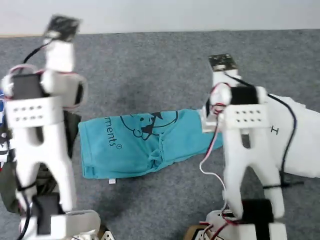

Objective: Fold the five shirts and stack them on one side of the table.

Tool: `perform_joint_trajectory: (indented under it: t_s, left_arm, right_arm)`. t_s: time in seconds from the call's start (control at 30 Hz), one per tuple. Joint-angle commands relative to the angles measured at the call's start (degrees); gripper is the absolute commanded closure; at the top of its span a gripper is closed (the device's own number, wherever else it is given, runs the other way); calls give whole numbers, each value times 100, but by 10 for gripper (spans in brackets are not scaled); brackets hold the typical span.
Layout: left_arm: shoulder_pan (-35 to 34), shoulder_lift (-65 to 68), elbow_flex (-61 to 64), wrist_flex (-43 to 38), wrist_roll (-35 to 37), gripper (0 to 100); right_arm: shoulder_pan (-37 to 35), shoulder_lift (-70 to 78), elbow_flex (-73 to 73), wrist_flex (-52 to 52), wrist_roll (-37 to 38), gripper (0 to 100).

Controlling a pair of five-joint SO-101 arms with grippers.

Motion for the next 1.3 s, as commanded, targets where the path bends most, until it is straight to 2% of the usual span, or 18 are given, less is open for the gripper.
perform_joint_trajectory:
  t_s: [0.0,0.2,0.37,0.43,0.67,0.9,1.07,1.27]
  left_arm:
    - [-607,-659,787,-316,62,995]
    - [-1345,-1160,1912,-1029,53,995]
    - [-1477,-1345,2554,-1319,-202,995]
    - [-1477,-1380,2659,-1371,-211,995]
    - [-1477,-1380,2677,-1600,-211,995]
    - [-1451,-1345,2677,-1679,-211,995]
    - [-1459,-1345,2677,-1793,-220,995]
    - [-1468,-1336,2677,-1881,-220,995]
  right_arm:
    - [-418,497,-18,-505,-70,991]
    - [-734,1464,-35,-1182,-44,989]
    - [-708,2149,-35,-1622,-9,989]
    - [-585,2466,-26,-1648,229,989]
    - [-40,2791,-9,-954,457,989]
    - [119,2730,-44,-303,633,989]
    - [-251,2044,-378,-224,615,989]
    - [-1226,1288,-765,-224,607,989]
